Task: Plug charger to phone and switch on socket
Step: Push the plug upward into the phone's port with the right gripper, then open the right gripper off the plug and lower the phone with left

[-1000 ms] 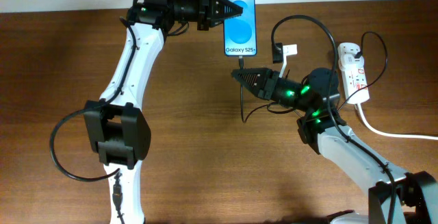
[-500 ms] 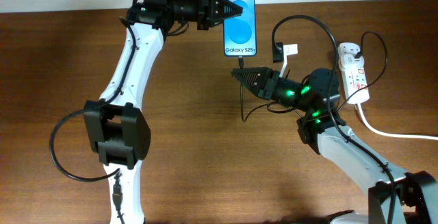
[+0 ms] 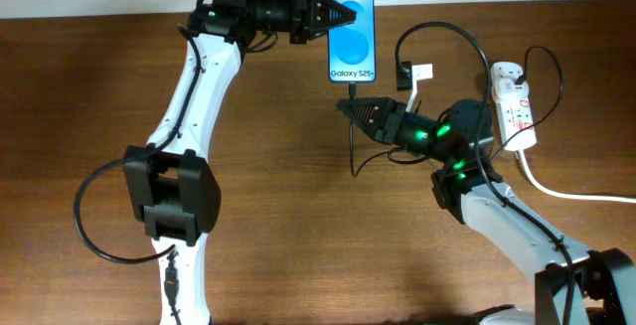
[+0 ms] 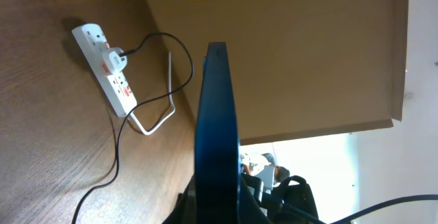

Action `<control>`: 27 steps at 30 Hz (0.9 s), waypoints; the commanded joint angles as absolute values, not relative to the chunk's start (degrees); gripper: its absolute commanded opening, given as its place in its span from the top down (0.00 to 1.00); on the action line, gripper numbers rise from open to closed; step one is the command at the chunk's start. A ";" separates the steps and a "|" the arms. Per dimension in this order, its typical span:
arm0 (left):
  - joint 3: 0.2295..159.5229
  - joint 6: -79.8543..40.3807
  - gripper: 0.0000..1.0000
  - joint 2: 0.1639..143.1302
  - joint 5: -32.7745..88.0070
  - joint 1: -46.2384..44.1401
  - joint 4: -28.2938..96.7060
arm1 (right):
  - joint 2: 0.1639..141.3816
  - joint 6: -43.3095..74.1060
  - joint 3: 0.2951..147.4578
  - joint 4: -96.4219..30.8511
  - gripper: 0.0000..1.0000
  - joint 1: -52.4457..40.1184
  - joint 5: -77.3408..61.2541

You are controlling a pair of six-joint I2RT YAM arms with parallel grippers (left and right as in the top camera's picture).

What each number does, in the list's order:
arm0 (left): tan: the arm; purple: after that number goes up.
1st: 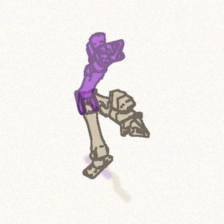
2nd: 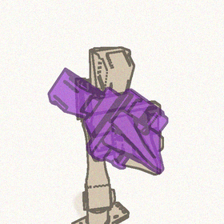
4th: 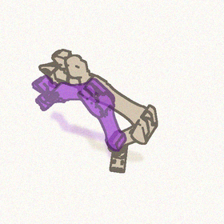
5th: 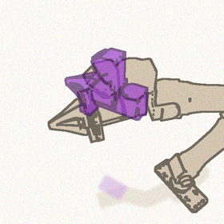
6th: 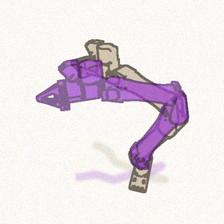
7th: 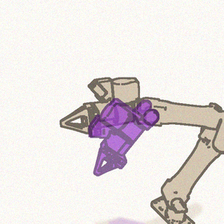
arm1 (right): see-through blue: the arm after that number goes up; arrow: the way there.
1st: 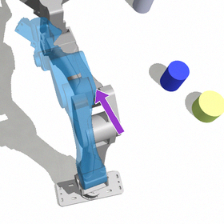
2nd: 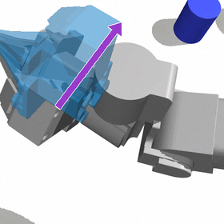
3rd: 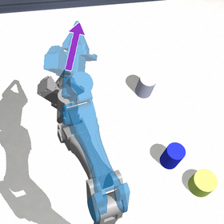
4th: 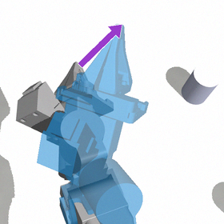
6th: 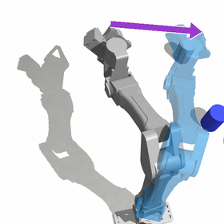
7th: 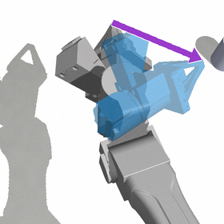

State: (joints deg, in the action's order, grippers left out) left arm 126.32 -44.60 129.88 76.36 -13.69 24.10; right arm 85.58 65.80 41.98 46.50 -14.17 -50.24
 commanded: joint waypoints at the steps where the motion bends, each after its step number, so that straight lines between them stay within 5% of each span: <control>1: 127.11 -42.78 1.00 129.56 80.18 -13.74 24.29 | 85.67 65.21 44.60 47.35 0.92 -13.76 -45.19; 10: 127.11 -42.76 1.00 129.56 81.21 -13.06 24.91 | 85.67 65.23 44.60 47.42 0.96 -11.92 -45.91; 14: 127.11 -42.76 1.00 129.56 81.23 -12.78 24.93 | 85.67 65.25 44.60 47.37 0.65 -11.92 -46.59; 22: 127.11 -39.53 1.00 129.56 82.83 -10.59 25.56 | 85.60 65.25 44.60 49.82 0.48 -7.73 -53.93; 27: 126.67 -24.95 1.00 129.58 76.58 -9.19 41.80 | 85.60 65.19 44.75 48.47 0.43 0.47 -61.30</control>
State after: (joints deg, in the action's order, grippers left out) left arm 126.39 -34.06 129.88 79.90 -9.89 35.31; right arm 85.58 65.78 43.62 49.30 -1.45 -56.40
